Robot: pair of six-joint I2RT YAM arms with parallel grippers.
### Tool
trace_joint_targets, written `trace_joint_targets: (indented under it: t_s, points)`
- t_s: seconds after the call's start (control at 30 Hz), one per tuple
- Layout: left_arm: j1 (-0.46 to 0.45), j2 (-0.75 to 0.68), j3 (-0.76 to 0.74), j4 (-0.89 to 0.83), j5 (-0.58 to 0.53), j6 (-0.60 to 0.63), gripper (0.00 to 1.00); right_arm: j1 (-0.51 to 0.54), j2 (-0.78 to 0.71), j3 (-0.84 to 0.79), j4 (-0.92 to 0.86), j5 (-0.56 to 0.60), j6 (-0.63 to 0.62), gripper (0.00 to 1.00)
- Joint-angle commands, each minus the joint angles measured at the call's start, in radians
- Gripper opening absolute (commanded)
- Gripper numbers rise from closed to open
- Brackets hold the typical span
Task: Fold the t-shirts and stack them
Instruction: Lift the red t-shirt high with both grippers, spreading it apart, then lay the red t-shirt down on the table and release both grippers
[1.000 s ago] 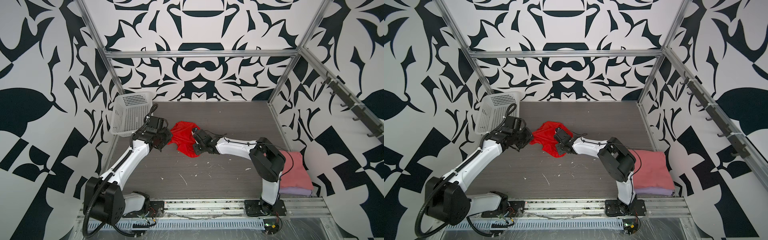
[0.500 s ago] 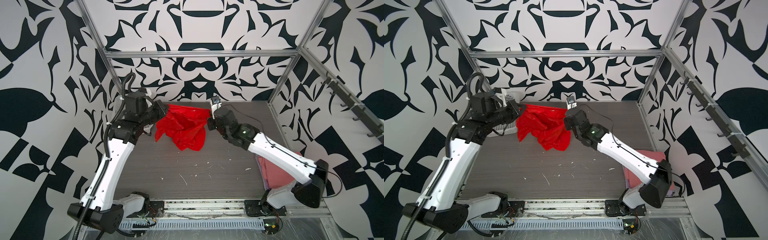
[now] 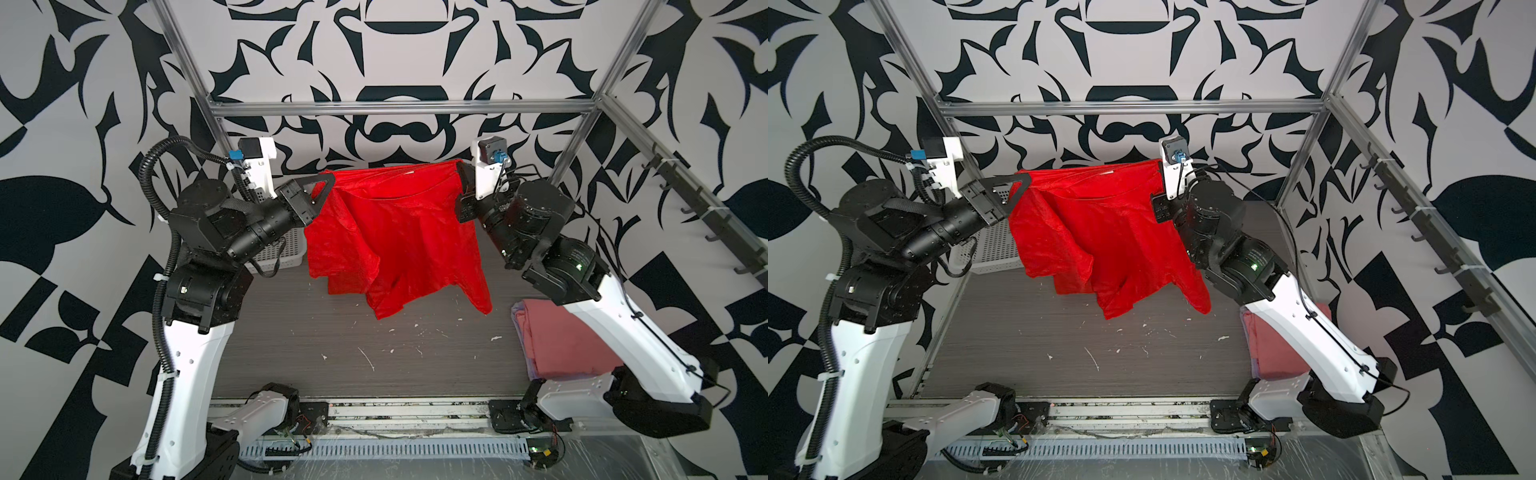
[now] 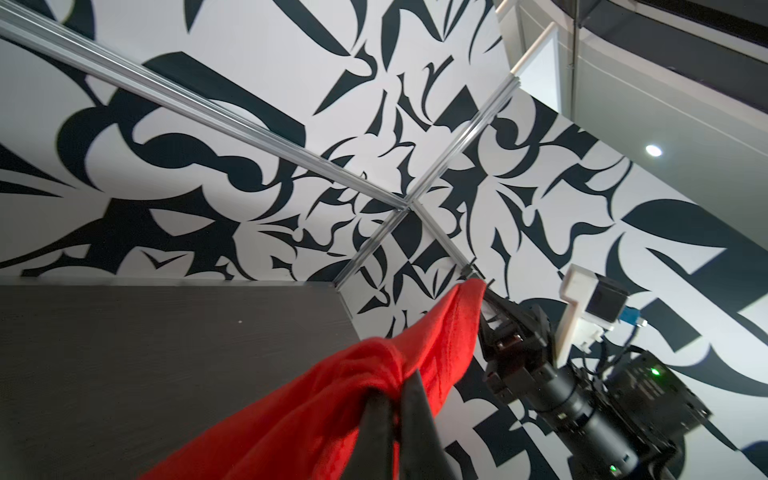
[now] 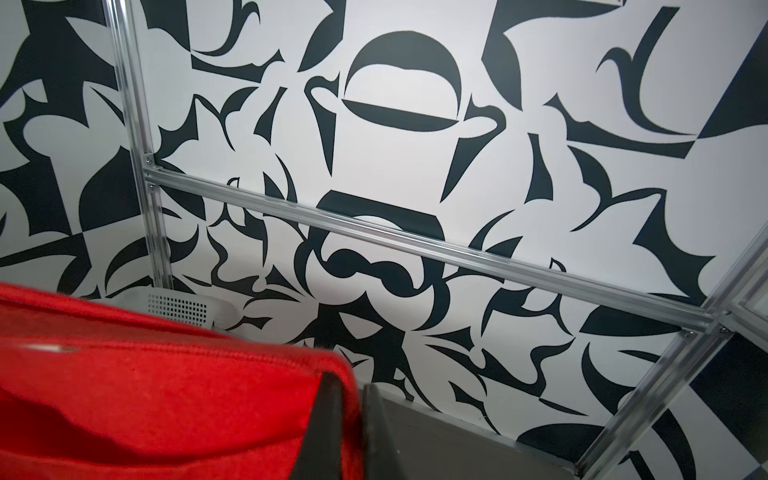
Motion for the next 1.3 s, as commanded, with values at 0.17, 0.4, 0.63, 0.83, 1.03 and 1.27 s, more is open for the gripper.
trace_joint_targets:
  t_s: [0.17, 0.4, 0.63, 0.83, 1.03, 1.27]
  points:
    - [0.017, -0.007, 0.03, 0.245, 0.065, -0.083, 0.0, -0.03, -0.001, 0.18, 0.163, 0.068, -0.193, 0.0]
    - [-0.007, 0.133, 0.097, 0.438, 0.167, -0.199, 0.0, -0.029, 0.116, 0.371, 0.254, 0.051, -0.351, 0.0]
    - [-0.209, 0.35, 0.209, 0.504, 0.17, -0.225, 0.0, -0.059, 0.218, 0.532, 0.307, 0.067, -0.475, 0.0]
    - [-0.262, 0.401, 0.211, 0.521, 0.148, -0.3, 0.0, -0.148, 0.374, 0.768, 0.228, 0.04, -0.458, 0.0]
    - [-0.264, 0.285, 0.014, 0.483, 0.014, -0.355, 0.0, -0.196, 0.464, 0.875, 0.087, 0.007, -0.359, 0.0]
    - [-0.258, -0.037, -0.503, 0.392, -0.373, -0.535, 0.0, -0.183, 0.431, 0.556, -0.017, -0.114, -0.137, 0.0]
